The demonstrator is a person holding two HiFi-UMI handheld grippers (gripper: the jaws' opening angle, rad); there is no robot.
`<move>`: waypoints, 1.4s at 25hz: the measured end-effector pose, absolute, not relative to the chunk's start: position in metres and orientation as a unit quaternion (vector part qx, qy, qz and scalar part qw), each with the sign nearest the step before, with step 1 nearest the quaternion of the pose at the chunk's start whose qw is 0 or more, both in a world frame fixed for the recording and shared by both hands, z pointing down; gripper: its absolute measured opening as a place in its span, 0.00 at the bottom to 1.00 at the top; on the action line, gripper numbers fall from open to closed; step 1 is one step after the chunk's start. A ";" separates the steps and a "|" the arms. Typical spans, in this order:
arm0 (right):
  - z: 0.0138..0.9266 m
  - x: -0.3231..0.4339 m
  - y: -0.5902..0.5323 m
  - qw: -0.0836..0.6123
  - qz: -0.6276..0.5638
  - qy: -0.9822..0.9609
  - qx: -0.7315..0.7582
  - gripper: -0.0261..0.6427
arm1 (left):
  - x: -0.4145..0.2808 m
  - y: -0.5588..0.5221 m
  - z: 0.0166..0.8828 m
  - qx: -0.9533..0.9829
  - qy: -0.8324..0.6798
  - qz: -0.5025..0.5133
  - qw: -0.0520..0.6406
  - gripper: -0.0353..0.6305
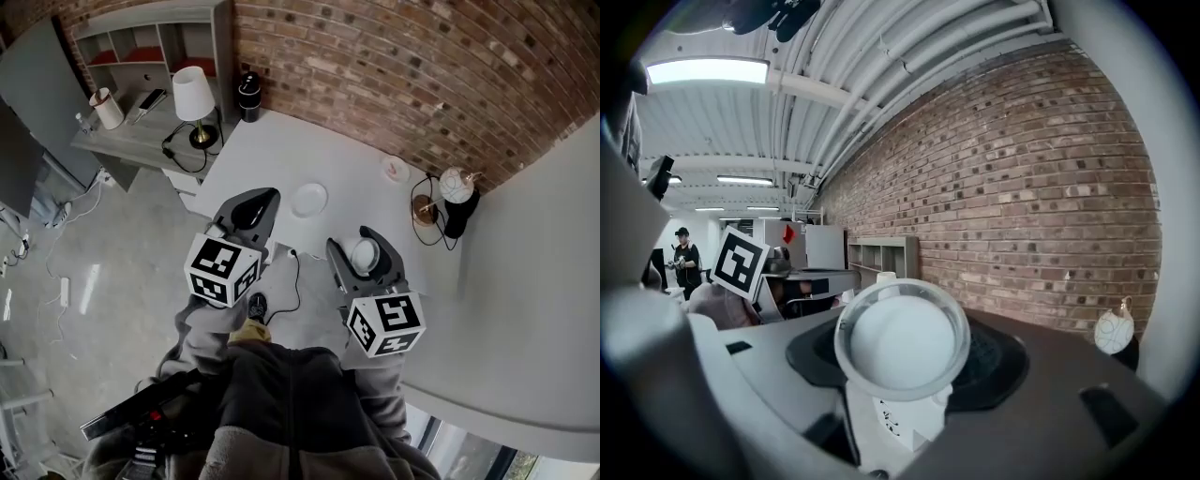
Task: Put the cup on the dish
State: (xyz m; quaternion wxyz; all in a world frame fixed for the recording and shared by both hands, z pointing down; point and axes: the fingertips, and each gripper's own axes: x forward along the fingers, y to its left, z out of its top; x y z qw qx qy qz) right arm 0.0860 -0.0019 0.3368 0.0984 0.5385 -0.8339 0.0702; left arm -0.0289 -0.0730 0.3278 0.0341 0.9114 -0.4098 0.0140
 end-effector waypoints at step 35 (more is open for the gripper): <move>0.430 0.107 -0.189 0.116 0.179 -0.820 0.532 0.42 | -0.025 -0.247 0.426 0.896 -0.407 0.110 0.135 0.06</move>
